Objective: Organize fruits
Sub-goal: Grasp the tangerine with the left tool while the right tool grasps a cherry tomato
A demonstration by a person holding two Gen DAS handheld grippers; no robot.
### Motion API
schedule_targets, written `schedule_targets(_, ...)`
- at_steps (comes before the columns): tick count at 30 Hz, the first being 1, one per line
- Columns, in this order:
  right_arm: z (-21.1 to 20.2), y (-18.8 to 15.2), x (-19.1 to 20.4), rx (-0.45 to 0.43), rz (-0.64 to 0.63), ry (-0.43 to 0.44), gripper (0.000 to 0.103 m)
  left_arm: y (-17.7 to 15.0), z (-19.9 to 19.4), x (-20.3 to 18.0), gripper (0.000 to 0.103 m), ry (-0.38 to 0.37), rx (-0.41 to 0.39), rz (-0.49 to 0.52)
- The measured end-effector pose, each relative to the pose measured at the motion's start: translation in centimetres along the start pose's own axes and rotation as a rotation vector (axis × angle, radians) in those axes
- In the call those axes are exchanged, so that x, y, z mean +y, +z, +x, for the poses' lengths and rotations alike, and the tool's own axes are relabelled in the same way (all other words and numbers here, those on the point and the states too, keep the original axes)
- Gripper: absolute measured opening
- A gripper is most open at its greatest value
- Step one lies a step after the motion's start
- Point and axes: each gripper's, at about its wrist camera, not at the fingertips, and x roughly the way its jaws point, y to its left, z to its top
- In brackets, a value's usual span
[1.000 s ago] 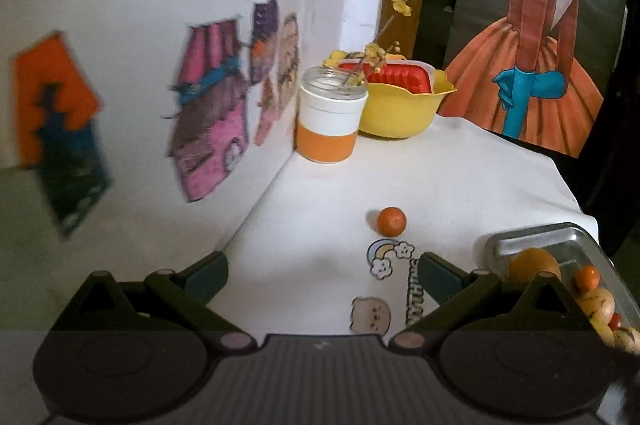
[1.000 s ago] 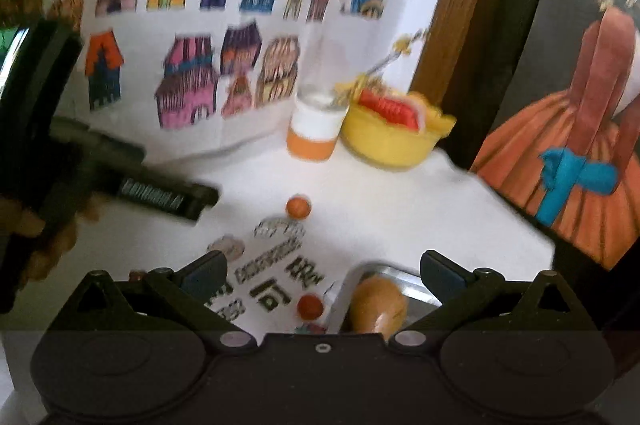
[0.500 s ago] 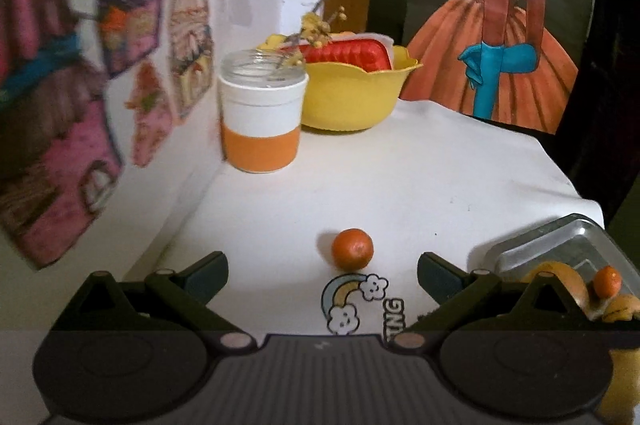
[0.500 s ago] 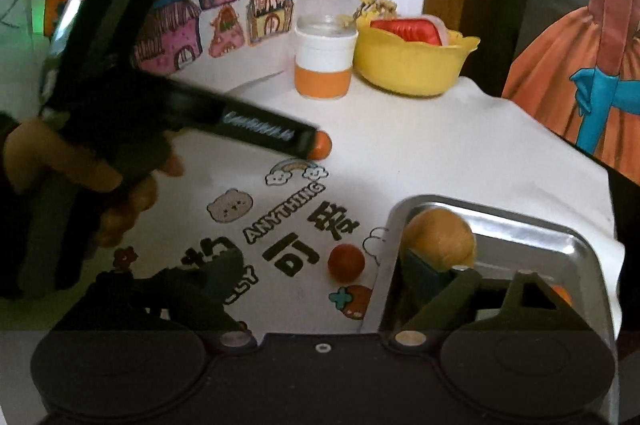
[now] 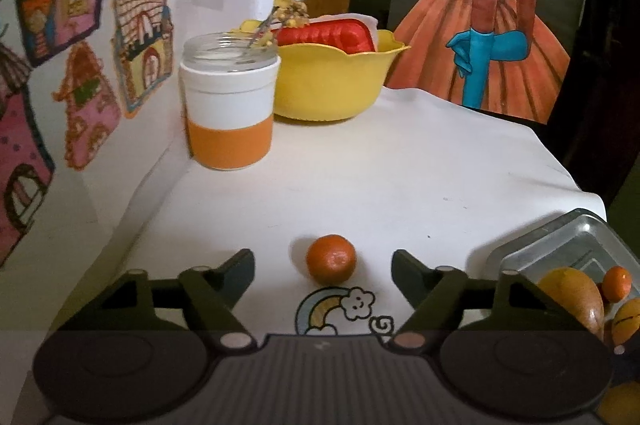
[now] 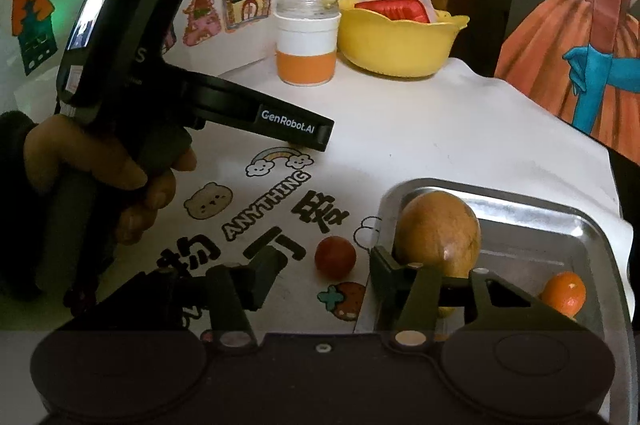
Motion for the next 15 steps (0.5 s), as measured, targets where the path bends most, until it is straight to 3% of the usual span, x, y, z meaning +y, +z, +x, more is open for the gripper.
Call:
schedule_targets(9, 0.5, 0.3, 0.4, -0.003, -0.029, -0.016, 0.044, -0.1, 0.6, -0.6, 0.035, 0.011, 0.018, 0.006)
schedule_targets(15, 1.3, 0.1, 1.1, 0.021, -0.074, -0.035, 0.038, -0.3, 0.4, -0.7, 0.03, 0.006, 0.017, -0.003)
